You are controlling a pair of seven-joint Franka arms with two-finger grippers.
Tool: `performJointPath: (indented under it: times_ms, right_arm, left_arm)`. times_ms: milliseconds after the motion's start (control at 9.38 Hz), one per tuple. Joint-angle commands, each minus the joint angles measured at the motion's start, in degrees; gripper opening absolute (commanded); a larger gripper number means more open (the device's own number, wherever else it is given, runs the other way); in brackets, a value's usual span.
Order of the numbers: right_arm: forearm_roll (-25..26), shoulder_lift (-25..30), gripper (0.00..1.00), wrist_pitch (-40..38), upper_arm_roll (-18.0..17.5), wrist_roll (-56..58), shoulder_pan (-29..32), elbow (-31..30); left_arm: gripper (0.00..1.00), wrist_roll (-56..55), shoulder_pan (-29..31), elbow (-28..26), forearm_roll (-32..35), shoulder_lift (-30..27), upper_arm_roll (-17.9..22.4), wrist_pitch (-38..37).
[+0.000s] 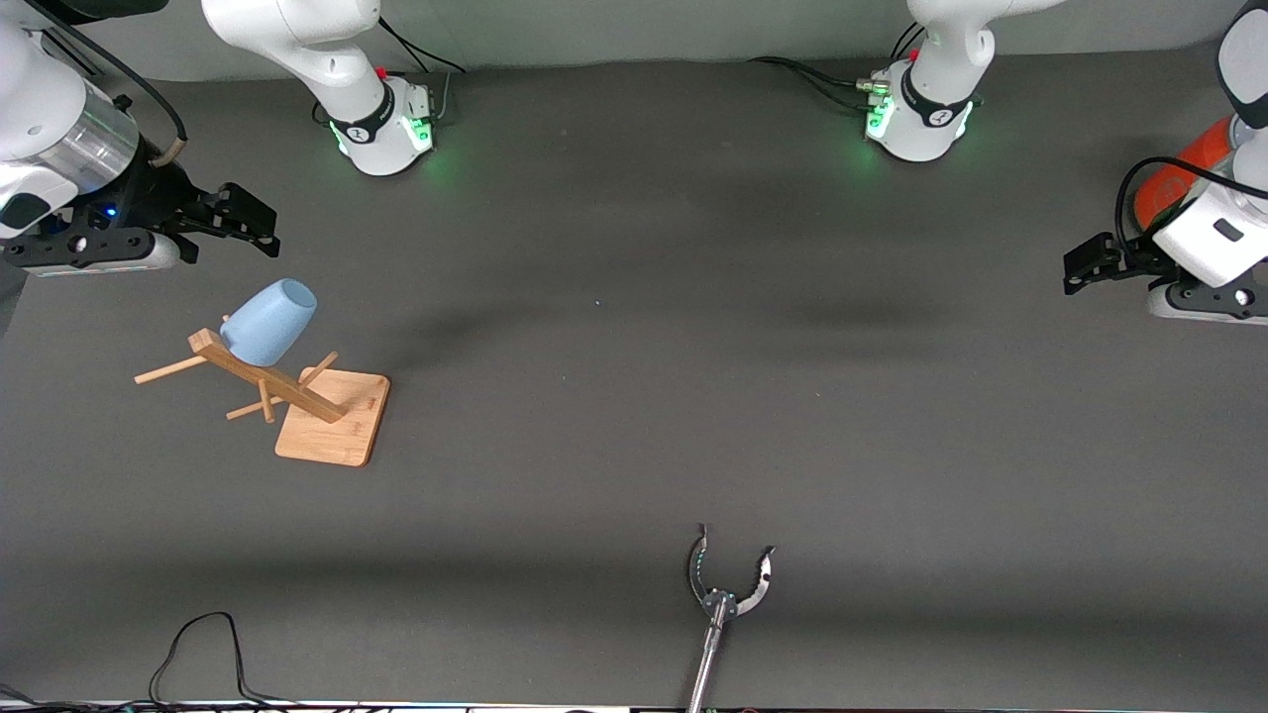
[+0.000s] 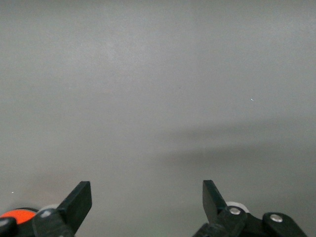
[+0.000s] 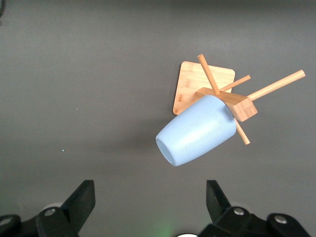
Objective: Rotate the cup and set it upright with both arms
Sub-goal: 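Move the right gripper toward the blue cup on the wooden stand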
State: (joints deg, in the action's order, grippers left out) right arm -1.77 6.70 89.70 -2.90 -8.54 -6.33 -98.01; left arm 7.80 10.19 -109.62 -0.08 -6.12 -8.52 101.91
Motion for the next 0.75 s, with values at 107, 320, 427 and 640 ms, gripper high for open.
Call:
performJointPath:
  times_ms: [107, 320, 427, 640]
  right_arm:
    - [0.8, 0.0, 1.00, -1.3, 0.4, -1.3, -0.3, 1.2]
    - [0.7, 0.0, 1.00, -1.3, 0.4, -1.3, -0.3, 1.2]
    - [0.7, 0.0, 1.00, -1.3, 0.6, -0.5, -0.1, 1.2]
    - [0.1, -0.8, 1.00, -1.2, 1.3, -0.4, -0.1, 2.6]
  left_arm:
    - [1.00, 0.8, 0.2, -0.4, 0.5, -0.7, 0.1, 0.0]
    - [1.00, 0.8, 0.2, -0.5, 0.5, -0.6, 0.2, 0.3]
    - [1.00, 0.8, 0.2, -0.5, 0.5, -0.5, 0.1, 0.3]
    - [1.00, 0.8, 0.2, -0.3, 0.5, -0.6, 0.1, 0.4]
